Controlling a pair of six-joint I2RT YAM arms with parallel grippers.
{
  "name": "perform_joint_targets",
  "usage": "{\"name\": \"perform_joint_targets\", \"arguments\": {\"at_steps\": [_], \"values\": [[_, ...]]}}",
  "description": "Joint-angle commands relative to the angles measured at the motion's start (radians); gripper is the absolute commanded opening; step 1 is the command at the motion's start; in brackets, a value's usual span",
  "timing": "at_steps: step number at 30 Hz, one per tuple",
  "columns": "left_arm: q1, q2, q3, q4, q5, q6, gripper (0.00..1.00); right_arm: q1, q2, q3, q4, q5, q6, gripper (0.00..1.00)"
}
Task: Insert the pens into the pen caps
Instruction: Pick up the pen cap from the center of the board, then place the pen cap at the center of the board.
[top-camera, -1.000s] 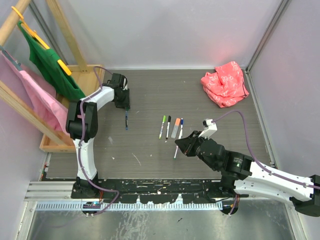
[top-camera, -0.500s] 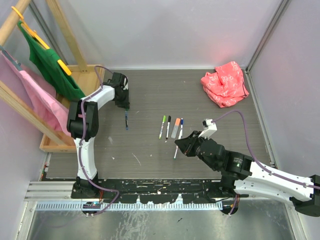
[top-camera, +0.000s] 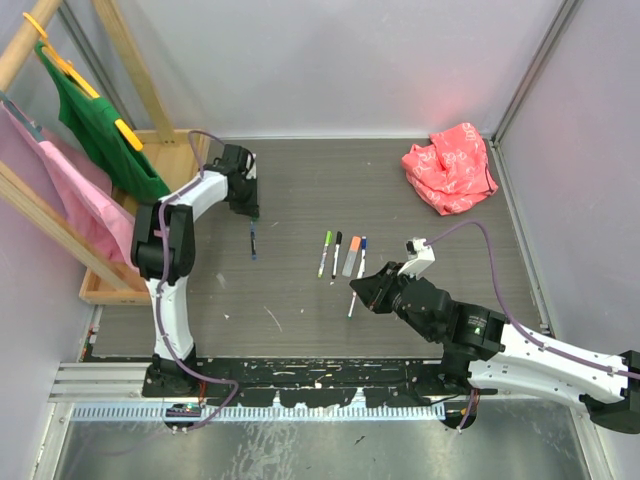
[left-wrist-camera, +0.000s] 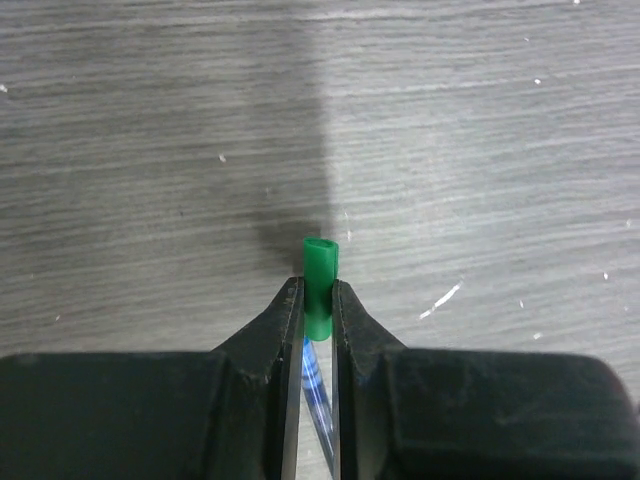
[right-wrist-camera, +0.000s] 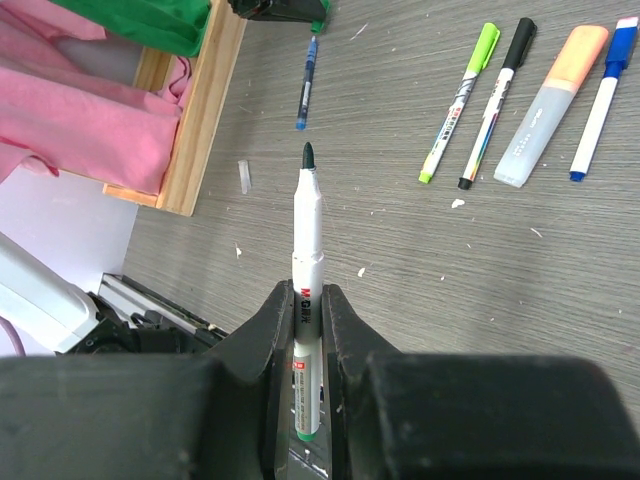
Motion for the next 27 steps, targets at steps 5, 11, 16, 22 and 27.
{"name": "perform_joint_targets", "arguments": {"at_steps": [5, 11, 16, 22, 27], "values": [[-0.004, -0.247, -0.062, 0.012, 0.063, 0.012, 0.04, -0.002, 0.007, 0.002, 0.018, 0.003, 0.012, 0.01], [-0.07, -0.4, -0.213, 0.047, 0.064, -0.021, 0.04, -0.002, 0.011, 0.006, 0.018, 0.007, 0.006, 0.01], [-0.175, -0.539, -0.394, 0.117, 0.041, -0.093, 0.04, -0.002, 0.01, 0.009, 0.015, 0.012, 0.002, 0.01], [-0.348, -0.649, -0.568, 0.17, -0.021, -0.145, 0.04, -0.002, 0.013, 0.006, 0.011, 0.006, 0.001, 0.01], [-0.455, -0.693, -0.663, 0.204, -0.077, -0.196, 0.05, -0.002, 0.021, 0.004, 0.014, 0.003, 0.006, 0.01]]}}
